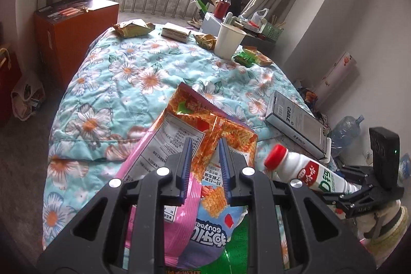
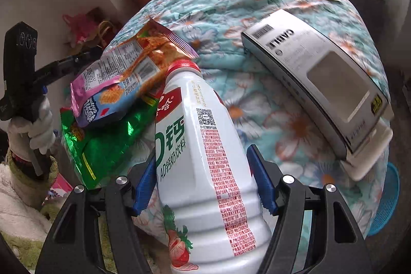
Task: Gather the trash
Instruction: 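Open the left gripper to release the pink snack bag onto the bed, then grasp the white CABLE box with the left gripper while the right gripper holds the bottle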
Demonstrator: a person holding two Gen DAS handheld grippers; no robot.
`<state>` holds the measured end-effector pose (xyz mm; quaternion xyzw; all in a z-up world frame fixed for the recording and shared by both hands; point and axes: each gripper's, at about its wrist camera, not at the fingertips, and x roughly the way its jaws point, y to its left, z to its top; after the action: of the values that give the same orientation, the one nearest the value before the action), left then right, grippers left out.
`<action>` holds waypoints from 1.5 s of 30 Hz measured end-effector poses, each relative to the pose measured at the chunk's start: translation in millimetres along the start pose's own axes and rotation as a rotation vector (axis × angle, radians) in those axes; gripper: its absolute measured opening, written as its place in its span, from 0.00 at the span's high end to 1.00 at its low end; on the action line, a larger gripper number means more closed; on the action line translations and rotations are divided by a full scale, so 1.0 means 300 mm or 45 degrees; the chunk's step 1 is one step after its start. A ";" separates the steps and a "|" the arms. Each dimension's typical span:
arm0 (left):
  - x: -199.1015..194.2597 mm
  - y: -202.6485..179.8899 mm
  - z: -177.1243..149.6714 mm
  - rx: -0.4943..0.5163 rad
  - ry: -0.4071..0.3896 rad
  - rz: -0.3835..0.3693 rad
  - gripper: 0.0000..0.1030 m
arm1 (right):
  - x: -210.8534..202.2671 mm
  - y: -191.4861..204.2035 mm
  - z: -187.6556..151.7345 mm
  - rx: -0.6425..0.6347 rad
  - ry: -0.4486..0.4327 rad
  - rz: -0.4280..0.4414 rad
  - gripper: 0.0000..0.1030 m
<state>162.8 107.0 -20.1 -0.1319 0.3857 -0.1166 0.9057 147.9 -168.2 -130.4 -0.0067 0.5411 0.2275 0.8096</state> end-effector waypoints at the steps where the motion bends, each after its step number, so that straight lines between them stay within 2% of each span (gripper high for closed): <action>1: -0.011 -0.017 0.019 0.030 -0.007 0.002 0.81 | -0.010 -0.018 -0.035 0.040 -0.007 -0.017 0.36; 3: -0.027 -0.056 0.061 0.082 -0.013 -0.019 0.71 | -0.040 -0.059 -0.110 0.131 -0.027 -0.045 0.36; 6: -0.035 -0.148 0.144 0.175 0.016 -0.090 0.57 | -0.089 -0.110 -0.197 0.259 -0.075 -0.026 0.36; 7: -0.040 -0.186 0.178 0.200 0.008 -0.129 0.54 | -0.104 -0.122 -0.222 0.288 -0.094 -0.032 0.36; 8: -0.042 -0.231 0.219 0.226 -0.012 -0.190 0.43 | -0.118 -0.132 -0.245 0.313 -0.111 -0.036 0.36; 9: -0.033 -0.276 0.258 0.264 -0.019 -0.241 0.37 | -0.129 -0.143 -0.267 0.340 -0.126 -0.035 0.36; 12: 0.067 -0.432 0.356 0.397 0.003 -0.326 0.34 | -0.141 -0.177 -0.305 0.398 -0.164 0.008 0.36; 14: 0.210 -0.538 0.405 0.481 0.113 -0.381 0.33 | -0.139 -0.190 -0.324 0.433 -0.183 0.038 0.36; 15: 0.294 -0.582 0.420 0.494 0.163 -0.378 0.33 | -0.144 -0.193 -0.337 0.446 -0.191 0.043 0.36; 18: 0.567 -0.683 0.426 0.515 0.303 -0.322 0.33 | -0.161 -0.195 -0.376 0.482 -0.204 0.037 0.36; 21: 0.798 -0.731 0.387 0.537 0.406 -0.253 0.34 | -0.178 -0.197 -0.408 0.532 -0.207 0.027 0.36; 23: 0.910 -0.736 0.357 0.548 0.453 -0.195 0.35 | -0.189 -0.200 -0.427 0.558 -0.214 0.009 0.36; 26: 1.001 -0.696 0.324 0.503 0.538 -0.161 0.47 | -0.200 -0.208 -0.451 0.589 -0.232 0.004 0.36; 29: 0.991 -0.658 0.318 0.491 0.553 -0.170 0.53 | -0.201 -0.223 -0.466 0.619 -0.248 0.033 0.36; 32: 0.948 -0.626 0.309 0.512 0.601 -0.123 0.56 | -0.202 -0.231 -0.475 0.627 -0.255 0.042 0.36; 42: 0.710 -0.514 0.136 0.676 0.726 -0.032 0.57 | -0.199 -0.244 -0.503 0.661 -0.271 0.056 0.36; 45: 0.629 -0.494 0.088 0.685 0.760 -0.047 0.57 | -0.199 -0.250 -0.507 0.668 -0.272 0.057 0.36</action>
<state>293.2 -87.2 -79.7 0.1428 0.5851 -0.2630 0.7537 24.8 -296.1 -158.7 0.2390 0.4931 0.0967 0.8309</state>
